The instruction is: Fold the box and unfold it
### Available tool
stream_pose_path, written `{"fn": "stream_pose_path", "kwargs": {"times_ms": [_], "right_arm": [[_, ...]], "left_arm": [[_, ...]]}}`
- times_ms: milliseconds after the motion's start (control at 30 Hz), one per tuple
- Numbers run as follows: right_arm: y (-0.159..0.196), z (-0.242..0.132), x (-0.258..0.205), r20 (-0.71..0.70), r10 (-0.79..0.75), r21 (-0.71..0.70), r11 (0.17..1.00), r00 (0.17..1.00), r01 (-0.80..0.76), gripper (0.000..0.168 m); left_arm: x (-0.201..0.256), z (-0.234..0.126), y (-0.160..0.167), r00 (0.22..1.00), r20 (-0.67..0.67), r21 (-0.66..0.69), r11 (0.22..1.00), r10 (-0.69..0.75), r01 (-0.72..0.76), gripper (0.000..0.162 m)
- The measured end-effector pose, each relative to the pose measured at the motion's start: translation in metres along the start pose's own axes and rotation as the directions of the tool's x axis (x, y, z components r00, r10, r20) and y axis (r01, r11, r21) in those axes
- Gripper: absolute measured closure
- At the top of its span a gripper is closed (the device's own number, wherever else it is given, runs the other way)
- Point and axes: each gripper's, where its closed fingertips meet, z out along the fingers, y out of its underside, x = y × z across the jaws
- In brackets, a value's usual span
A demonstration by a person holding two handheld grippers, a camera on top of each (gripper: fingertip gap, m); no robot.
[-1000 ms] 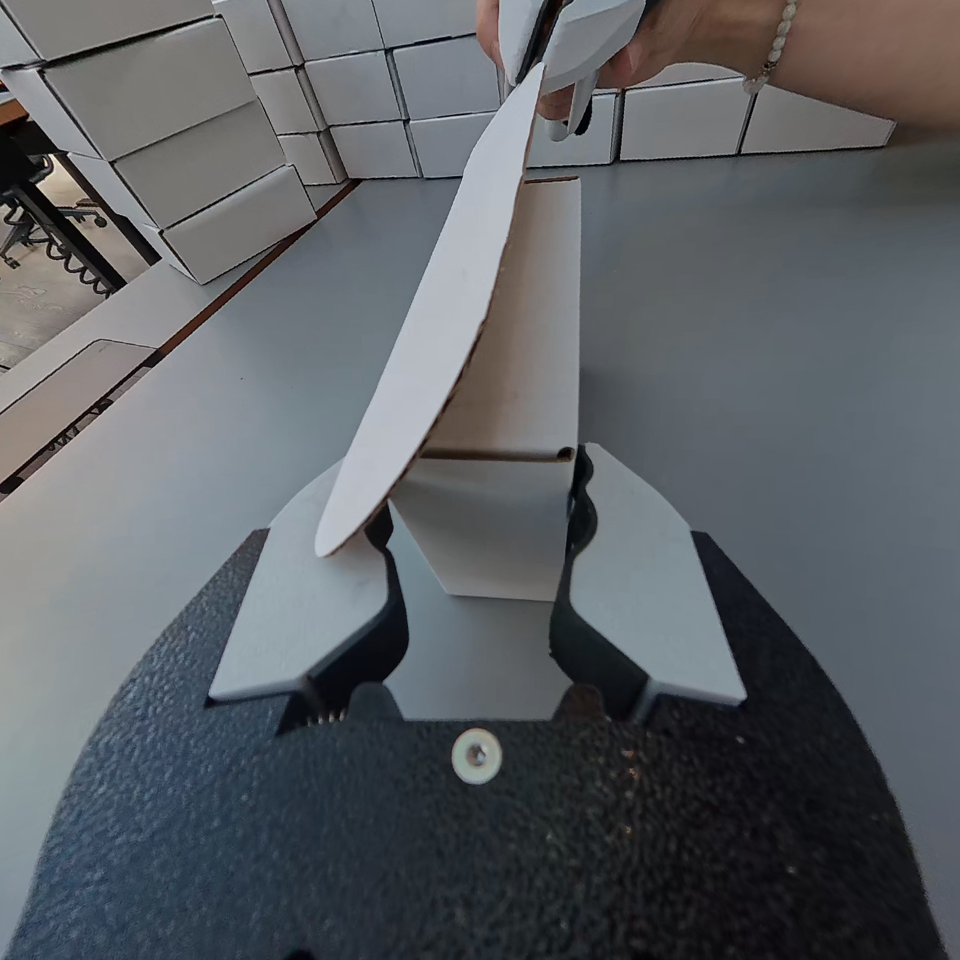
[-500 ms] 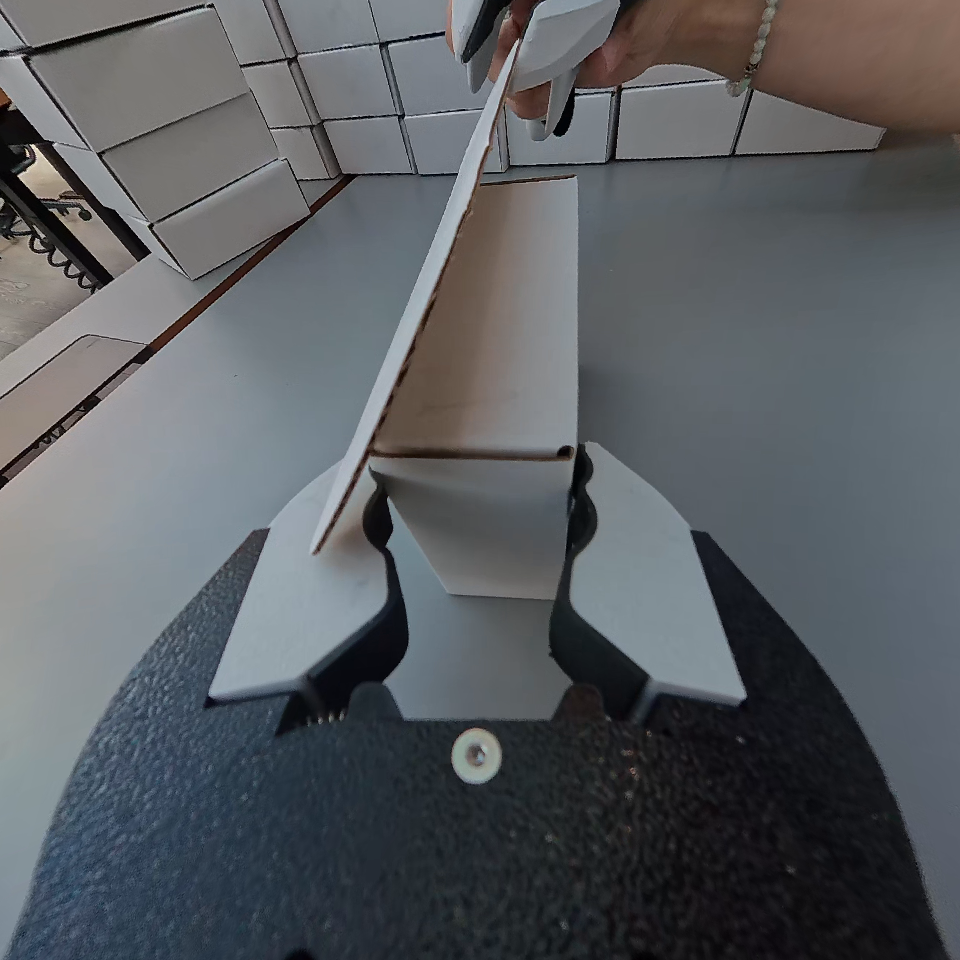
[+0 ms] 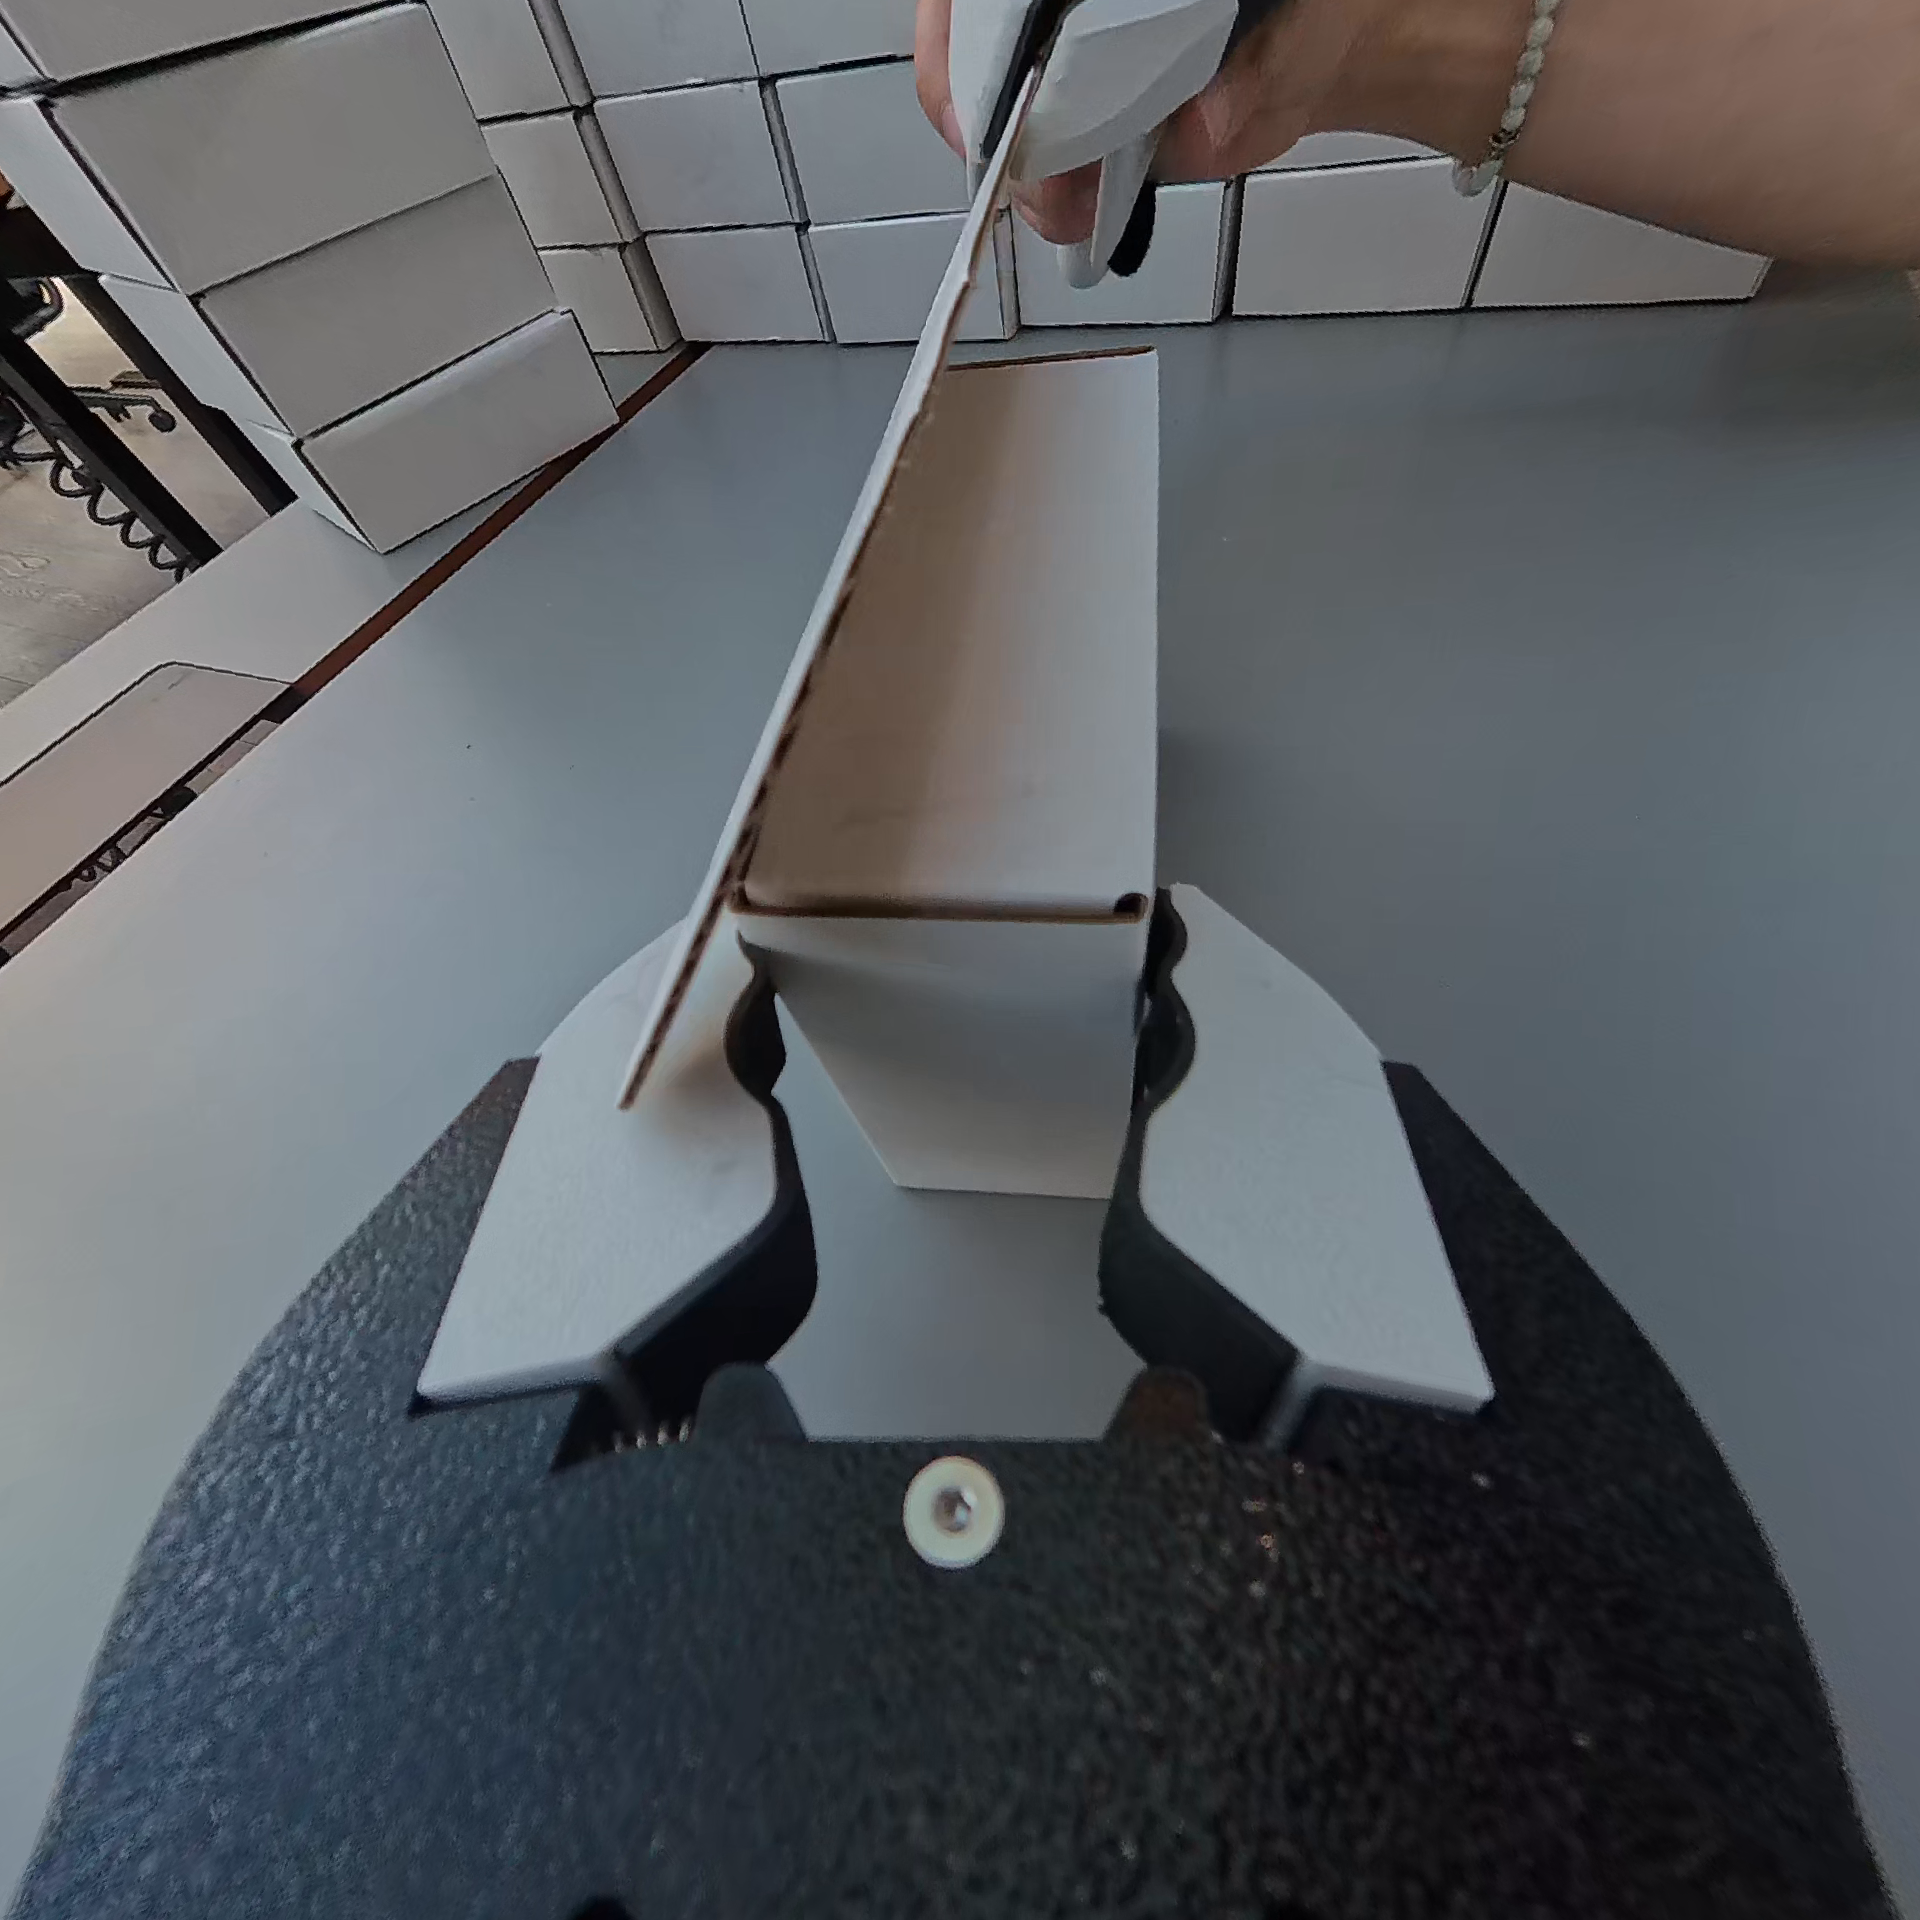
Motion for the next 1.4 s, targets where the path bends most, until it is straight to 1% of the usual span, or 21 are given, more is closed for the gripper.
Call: {"fn": "stream_pose_path", "kwargs": {"times_ms": [33, 100, 200, 267, 333, 367, 467, 667, 733, 767, 867, 900, 1000, 1100, 1233, 1300, 1400], "right_arm": [[0.000, 0.001, 0.002, -0.010, 0.032, 0.000, 0.999, 0.999, -0.032, 0.166], [0.000, 0.003, 0.009, -0.044, 0.145, -0.008, 0.989, 0.988, -0.146, 0.166], [0.001, 0.006, 0.016, -0.056, 0.337, -0.002, 0.941, 0.940, -0.337, 0.165], [0.001, 0.008, 0.019, -0.026, 0.501, 0.024, 0.865, 0.865, -0.501, 0.165], [-0.001, 0.008, 0.021, 0.014, 0.624, 0.049, 0.780, 0.782, -0.624, 0.165], [-0.002, 0.009, 0.022, 0.020, 0.659, 0.053, 0.750, 0.752, -0.659, 0.165], [0.001, 0.011, 0.024, 0.000, 0.734, 0.051, 0.678, 0.679, -0.733, 0.165], [0.004, 0.014, 0.017, -0.010, 0.740, -0.012, 0.673, 0.673, -0.740, 0.166], [0.004, 0.016, 0.019, -0.039, 0.750, -0.006, 0.661, 0.661, -0.750, 0.166], [0.002, 0.017, 0.020, -0.032, 0.768, 0.007, 0.641, 0.640, -0.768, 0.165], [0.000, 0.019, 0.024, 0.005, 0.849, 0.069, 0.527, 0.528, -0.847, 0.165], [0.002, 0.021, 0.024, 0.014, 0.861, 0.078, 0.506, 0.509, -0.859, 0.165], [0.003, 0.021, 0.024, 0.007, 0.854, 0.099, 0.518, 0.521, -0.850, 0.165], [0.003, 0.019, 0.024, -0.038, 0.804, 0.090, 0.594, 0.593, -0.799, 0.166], [0.009, 0.020, 0.020, -0.135, 0.718, 0.009, 0.690, 0.682, -0.724, 0.166], [0.009, 0.020, 0.018, -0.150, 0.702, -0.008, 0.704, 0.697, -0.711, 0.166], [0.012, 0.019, 0.015, -0.130, 0.726, 0.009, 0.682, 0.675, -0.732, 0.167]], "left_arm": [[0.000, 0.000, 0.000, 1.000, 0.002, -0.002, 1.000, -0.002, 0.002, 0.095], [-0.001, 0.000, 0.001, 1.000, 0.011, -0.012, 1.000, -0.013, 0.013, 0.095], [-0.003, -0.001, 0.003, 0.999, 0.030, -0.034, 0.999, -0.040, 0.041, 0.095], [-0.004, -0.001, 0.004, 0.998, 0.048, -0.063, 0.997, -0.048, 0.051, 0.095], [-0.004, -0.002, 0.005, 0.996, 0.065, -0.093, 0.993, -0.063, 0.069, 0.095], [-0.005, -0.001, 0.005, 0.994, 0.077, -0.104, 0.991, -0.075, 0.083, 0.095], [-0.006, -0.001, 0.006, 0.989, 0.105, -0.134, 0.983, -0.109, 0.123, 0.095], [-0.009, 0.003, 0.007, 0.980, 0.149, -0.181, 0.970, -0.135, 0.161, 0.095], [-0.011, 0.006, 0.006, 0.978, 0.156, -0.181, 0.969, -0.139, 0.167, 0.095], [-0.011, 0.007, 0.006, 0.977, 0.160, -0.179, 0.969, -0.140, 0.168, 0.095], [-0.012, 0.009, 0.005, 0.975, 0.171, -0.184, 0.968, -0.141, 0.173, 0.095], [-0.013, 0.010, 0.005, 0.975, 0.174, -0.191, 0.966, -0.141, 0.174, 0.095], [-0.013, 0.010, 0.005, 0.974, 0.177, -0.191, 0.966, -0.140, 0.174, 0.095], [-0.012, 0.010, 0.005, 0.974, 0.181, -0.191, 0.967, -0.134, 0.169, 0.095], [-0.013, 0.010, 0.005, 0.972, 0.184, -0.189, 0.965, -0.148, 0.182, 0.095], [-0.013, 0.010, 0.005, 0.973, 0.183, -0.188, 0.966, -0.144, 0.178, 0.095], [-0.013, 0.010, 0.005, 0.972, 0.185, -0.188, 0.965, -0.148, 0.182, 0.095]]}}
